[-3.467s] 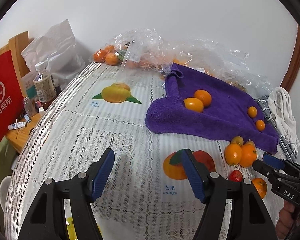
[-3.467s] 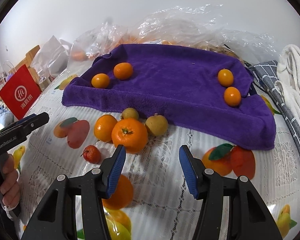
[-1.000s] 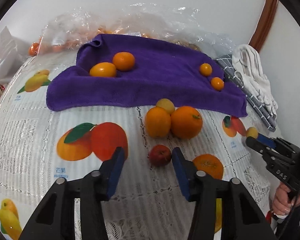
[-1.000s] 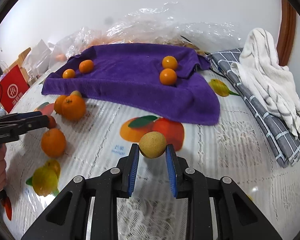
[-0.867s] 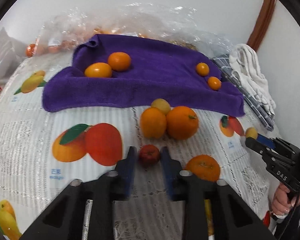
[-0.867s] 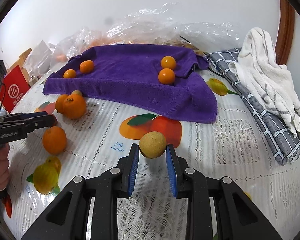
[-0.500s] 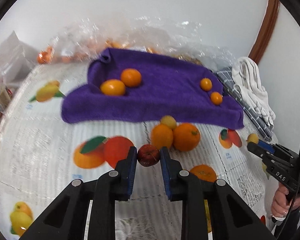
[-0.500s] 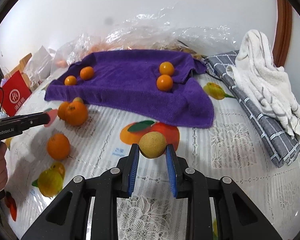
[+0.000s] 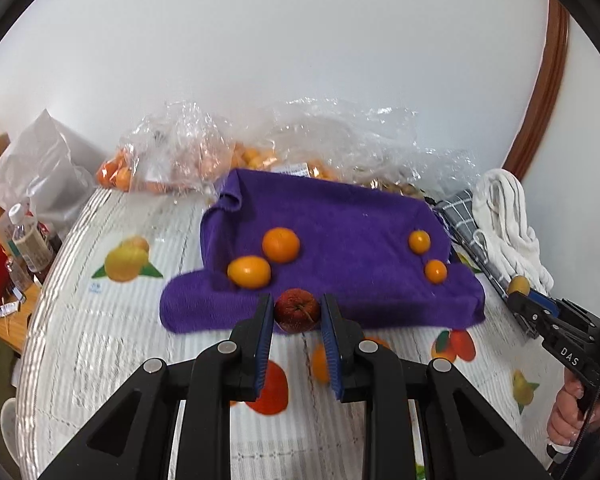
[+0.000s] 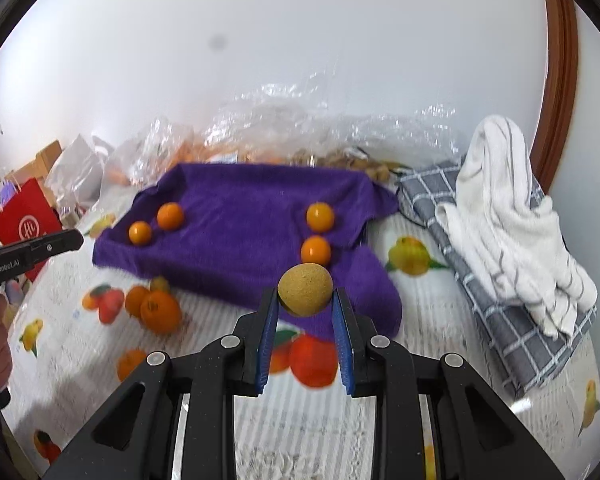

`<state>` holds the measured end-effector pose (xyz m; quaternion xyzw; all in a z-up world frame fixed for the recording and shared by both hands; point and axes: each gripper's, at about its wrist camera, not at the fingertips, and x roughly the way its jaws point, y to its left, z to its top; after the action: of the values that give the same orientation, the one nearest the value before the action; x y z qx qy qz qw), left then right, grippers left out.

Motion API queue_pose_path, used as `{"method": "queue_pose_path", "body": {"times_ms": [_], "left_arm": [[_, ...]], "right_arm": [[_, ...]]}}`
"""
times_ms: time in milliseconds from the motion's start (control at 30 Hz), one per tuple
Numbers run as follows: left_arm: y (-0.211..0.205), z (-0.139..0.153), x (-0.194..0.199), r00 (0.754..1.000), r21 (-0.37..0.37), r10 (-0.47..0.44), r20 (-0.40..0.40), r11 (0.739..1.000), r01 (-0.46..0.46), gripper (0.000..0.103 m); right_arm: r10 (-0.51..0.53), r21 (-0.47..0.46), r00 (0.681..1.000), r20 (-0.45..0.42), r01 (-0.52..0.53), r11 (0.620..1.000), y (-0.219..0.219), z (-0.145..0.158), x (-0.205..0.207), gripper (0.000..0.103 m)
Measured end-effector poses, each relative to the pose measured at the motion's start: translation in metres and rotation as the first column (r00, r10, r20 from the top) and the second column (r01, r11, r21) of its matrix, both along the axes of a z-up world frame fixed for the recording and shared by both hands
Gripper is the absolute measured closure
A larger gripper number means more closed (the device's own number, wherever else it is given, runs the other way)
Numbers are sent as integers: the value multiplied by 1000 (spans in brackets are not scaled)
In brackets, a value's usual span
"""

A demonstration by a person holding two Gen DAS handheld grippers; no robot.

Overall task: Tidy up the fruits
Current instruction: 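Carry both fruits over the purple towel and open both grippers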

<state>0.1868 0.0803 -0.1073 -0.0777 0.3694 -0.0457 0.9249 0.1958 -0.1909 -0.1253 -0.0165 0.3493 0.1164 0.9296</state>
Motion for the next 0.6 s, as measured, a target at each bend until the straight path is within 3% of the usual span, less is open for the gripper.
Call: {"method": "queue_pose_path", "body": {"times_ms": [300, 600], "left_arm": [[9, -4, 25, 999, -10, 27, -19, 1000, -27, 80], [19, -22, 56, 996, -92, 29, -81, 995, -36, 80]], "right_arm": [[11, 4, 1000, -15, -11, 1000, 13, -2, 32, 76], [16, -5, 996, -84, -16, 1000, 17, -28, 63, 76]]}}
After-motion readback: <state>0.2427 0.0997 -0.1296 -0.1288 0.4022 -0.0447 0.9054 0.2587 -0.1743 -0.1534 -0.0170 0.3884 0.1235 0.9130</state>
